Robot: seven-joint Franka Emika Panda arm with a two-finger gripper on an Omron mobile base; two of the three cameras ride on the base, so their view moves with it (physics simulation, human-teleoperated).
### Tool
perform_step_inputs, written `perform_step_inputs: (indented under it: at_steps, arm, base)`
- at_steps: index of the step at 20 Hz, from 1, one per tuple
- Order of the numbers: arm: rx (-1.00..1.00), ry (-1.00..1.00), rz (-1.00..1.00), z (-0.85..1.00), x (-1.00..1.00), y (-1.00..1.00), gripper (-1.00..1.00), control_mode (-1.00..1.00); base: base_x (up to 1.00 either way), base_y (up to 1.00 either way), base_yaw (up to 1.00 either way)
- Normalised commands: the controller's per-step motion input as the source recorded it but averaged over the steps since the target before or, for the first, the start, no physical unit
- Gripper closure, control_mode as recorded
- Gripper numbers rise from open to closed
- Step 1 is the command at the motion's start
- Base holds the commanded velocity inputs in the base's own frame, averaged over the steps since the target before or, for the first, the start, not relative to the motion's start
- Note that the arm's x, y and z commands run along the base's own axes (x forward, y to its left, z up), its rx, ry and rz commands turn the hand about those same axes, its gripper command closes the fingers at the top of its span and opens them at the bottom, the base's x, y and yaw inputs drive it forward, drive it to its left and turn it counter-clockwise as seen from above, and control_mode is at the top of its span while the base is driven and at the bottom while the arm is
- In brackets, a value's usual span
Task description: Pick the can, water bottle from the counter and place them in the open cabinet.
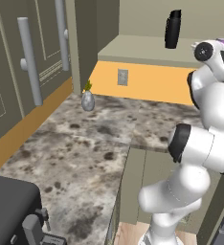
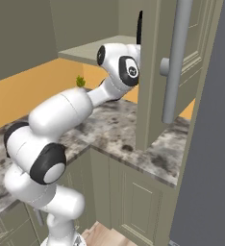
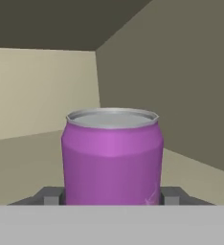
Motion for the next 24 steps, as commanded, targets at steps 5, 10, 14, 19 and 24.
perform_step_inputs:
  at_steps: [5,10,14,19,24]
  arm:
    - [0.00,0.00,0.00,-0.07,0.26,-0.11,1.00,-1.00]
    - [0.00,0.00,0.01,-0.05,0.19,-0.15,-1.00,-1.00]
    - [0.00,0.00,0.02,-0.07,0.15,-0.07,-1.00,-1.00]
    - [-0.04,0.00,0.02,-0.02,-0.01,0.01,-1.00,-1.00]
    - [-0.06,-0.01,0.00,0.00,-0.26,0.10,-1.00,-1.00]
  base:
    - [0.00,0.00,0.00]
    - [0.00,0.00,0.00]
    - [0.00,0.00,0.00]
    - [0.00,0.00,0.00]
    - [0.00,0.00,0.00]
